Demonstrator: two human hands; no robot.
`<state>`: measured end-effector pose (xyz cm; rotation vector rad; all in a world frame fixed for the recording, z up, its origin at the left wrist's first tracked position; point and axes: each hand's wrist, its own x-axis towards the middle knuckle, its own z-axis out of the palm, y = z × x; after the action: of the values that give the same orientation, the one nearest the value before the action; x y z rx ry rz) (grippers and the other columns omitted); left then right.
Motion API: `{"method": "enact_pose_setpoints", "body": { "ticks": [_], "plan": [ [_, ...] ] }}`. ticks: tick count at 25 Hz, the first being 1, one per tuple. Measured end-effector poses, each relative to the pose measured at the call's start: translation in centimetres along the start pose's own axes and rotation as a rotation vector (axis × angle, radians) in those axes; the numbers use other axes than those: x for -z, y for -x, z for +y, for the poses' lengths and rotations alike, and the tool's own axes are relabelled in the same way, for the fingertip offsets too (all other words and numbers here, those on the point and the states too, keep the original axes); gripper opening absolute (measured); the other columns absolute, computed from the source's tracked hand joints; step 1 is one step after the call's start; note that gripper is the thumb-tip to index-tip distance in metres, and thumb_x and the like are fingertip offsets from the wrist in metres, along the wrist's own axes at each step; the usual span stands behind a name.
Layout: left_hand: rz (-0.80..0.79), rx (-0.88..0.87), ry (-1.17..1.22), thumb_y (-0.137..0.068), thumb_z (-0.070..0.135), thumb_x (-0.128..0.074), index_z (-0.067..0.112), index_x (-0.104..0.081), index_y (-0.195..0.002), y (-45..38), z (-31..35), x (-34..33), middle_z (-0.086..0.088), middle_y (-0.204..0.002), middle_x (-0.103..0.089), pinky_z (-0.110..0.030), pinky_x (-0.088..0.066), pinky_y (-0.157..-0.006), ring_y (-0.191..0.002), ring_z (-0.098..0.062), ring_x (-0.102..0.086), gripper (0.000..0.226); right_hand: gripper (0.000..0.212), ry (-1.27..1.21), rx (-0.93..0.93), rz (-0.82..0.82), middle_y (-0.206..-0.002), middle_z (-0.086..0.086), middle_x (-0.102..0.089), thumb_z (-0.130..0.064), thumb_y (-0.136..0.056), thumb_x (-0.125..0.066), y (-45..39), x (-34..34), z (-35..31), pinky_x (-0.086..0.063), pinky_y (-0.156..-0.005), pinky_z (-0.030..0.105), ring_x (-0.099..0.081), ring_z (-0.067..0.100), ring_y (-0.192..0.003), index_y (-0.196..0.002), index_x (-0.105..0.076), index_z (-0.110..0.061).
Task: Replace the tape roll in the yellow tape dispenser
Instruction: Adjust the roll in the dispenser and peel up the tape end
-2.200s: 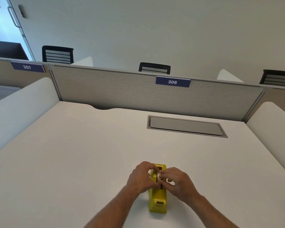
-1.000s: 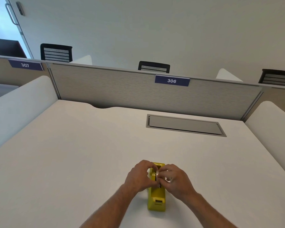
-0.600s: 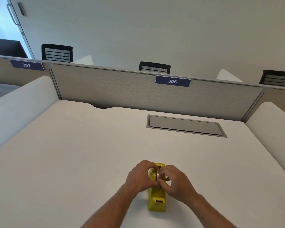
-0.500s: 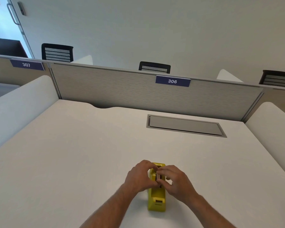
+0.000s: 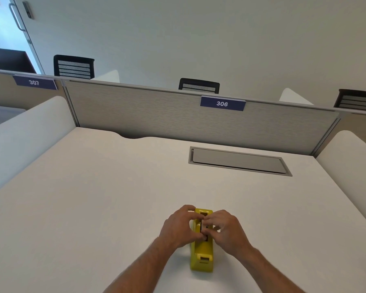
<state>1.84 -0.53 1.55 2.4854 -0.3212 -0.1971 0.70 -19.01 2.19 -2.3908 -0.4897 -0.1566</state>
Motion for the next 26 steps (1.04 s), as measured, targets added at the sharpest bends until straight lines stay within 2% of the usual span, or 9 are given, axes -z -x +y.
{"method": "enact_pose_setpoints", "body": {
  "ticks": [2, 3, 6, 9, 12, 18, 21, 24, 26],
  "plan": [
    [-0.01, 0.004, 0.005, -0.06, 0.059, -0.081, 0.044, -0.063, -0.119, -0.2, 0.2, 0.1, 0.019, -0.137, -0.046, -0.033, -0.051, -0.091, -0.115, -0.006, -0.052, 0.063, 0.017, -0.022, -0.043, -0.001, -0.083, -0.033, -0.066, -0.014, -0.073, -0.078, -0.2, 0.1, -0.2, -0.053, -0.076, 0.027, -0.06, 0.003, -0.091, -0.081, -0.077, -0.029],
    [-0.014, 0.004, 0.006, -0.06, 0.058, -0.081, 0.043, -0.064, -0.118, -0.3, 0.2, 0.1, 0.018, -0.135, -0.047, -0.033, -0.052, -0.09, -0.113, -0.006, -0.052, 0.062, 0.017, -0.012, -0.05, -0.013, -0.081, -0.031, -0.067, -0.014, -0.074, -0.076, -0.4, 0.1, -0.3, -0.051, -0.077, 0.026, -0.059, 0.003, -0.09, -0.079, -0.076, -0.03],
    [-0.023, 0.005, 0.001, -0.059, 0.057, -0.083, 0.042, -0.065, -0.115, -0.5, 0.1, 0.0, 0.018, -0.131, -0.047, -0.03, -0.052, -0.086, -0.108, -0.006, -0.052, 0.061, 0.014, 0.054, -0.05, -0.066, -0.083, -0.016, -0.069, -0.016, -0.077, -0.071, -0.9, 0.3, -0.7, -0.049, -0.076, 0.029, -0.056, 0.006, -0.086, -0.074, -0.075, -0.029],
    [-0.023, 0.005, -0.004, -0.059, 0.057, -0.083, 0.041, -0.065, -0.115, -0.7, 0.2, 0.0, 0.017, -0.129, -0.048, -0.03, -0.053, -0.085, -0.105, -0.006, -0.052, 0.061, 0.012, 0.111, -0.068, -0.085, -0.085, -0.007, -0.061, -0.017, -0.082, -0.067, -1.3, 0.2, -1.0, -0.05, -0.071, 0.032, -0.053, 0.011, -0.085, -0.081, -0.075, -0.026],
    [-0.023, 0.005, -0.016, -0.057, 0.057, -0.082, 0.041, -0.065, -0.113, -0.7, 0.3, 0.1, 0.018, -0.127, -0.048, -0.03, -0.053, -0.083, -0.102, -0.007, -0.053, 0.06, 0.009, 0.199, -0.086, -0.111, -0.086, -0.006, -0.056, -0.022, -0.087, -0.061, -1.6, 0.1, -1.4, -0.052, -0.068, 0.034, -0.051, 0.012, -0.084, -0.084, -0.069, -0.022],
    [-0.022, 0.014, -0.034, -0.057, 0.058, -0.082, 0.04, -0.065, -0.114, -0.8, 0.4, 0.0, 0.019, -0.126, -0.049, -0.031, -0.054, -0.084, -0.101, -0.007, -0.055, 0.062, 0.011, 0.333, -0.065, -0.152, -0.095, -0.007, -0.05, -0.031, -0.093, -0.051, -1.4, -0.4, -1.5, -0.045, -0.062, 0.026, -0.045, 0.009, -0.086, -0.095, -0.056, -0.021],
    [-0.026, 0.022, -0.032, -0.056, 0.058, -0.082, 0.041, -0.065, -0.114, -0.8, 0.4, 0.1, 0.02, -0.126, -0.048, -0.031, -0.054, -0.084, -0.103, -0.007, -0.056, 0.063, 0.009, 0.309, -0.047, -0.148, -0.092, -0.011, -0.045, -0.032, -0.095, -0.049, -1.1, -0.5, -1.1, -0.046, -0.063, 0.026, -0.043, 0.009, -0.086, -0.094, -0.053, -0.023],
    [-0.024, 0.02, -0.025, -0.056, 0.059, -0.082, 0.042, -0.065, -0.113, -0.8, 0.4, 0.1, 0.019, -0.127, -0.049, -0.03, -0.054, -0.084, -0.104, -0.008, -0.056, 0.063, 0.006, 0.201, -0.055, -0.084, -0.089, -0.017, -0.051, -0.034, -0.088, -0.056, -0.5, -0.3, -0.8, -0.051, -0.065, 0.026, -0.048, 0.007, -0.085, -0.091, -0.053, -0.029],
    [-0.022, 0.02, -0.023, -0.056, 0.059, -0.082, 0.042, -0.065, -0.114, -0.9, 0.4, 0.1, 0.018, -0.127, -0.049, -0.03, -0.054, -0.084, -0.105, -0.008, -0.056, 0.063, 0.018, 0.115, -0.084, -0.043, -0.089, -0.02, -0.058, -0.038, -0.08, -0.065, 0.0, 0.0, -0.6, -0.051, -0.067, 0.024, -0.053, 0.006, -0.086, -0.097, -0.06, -0.035]
  ]
}}
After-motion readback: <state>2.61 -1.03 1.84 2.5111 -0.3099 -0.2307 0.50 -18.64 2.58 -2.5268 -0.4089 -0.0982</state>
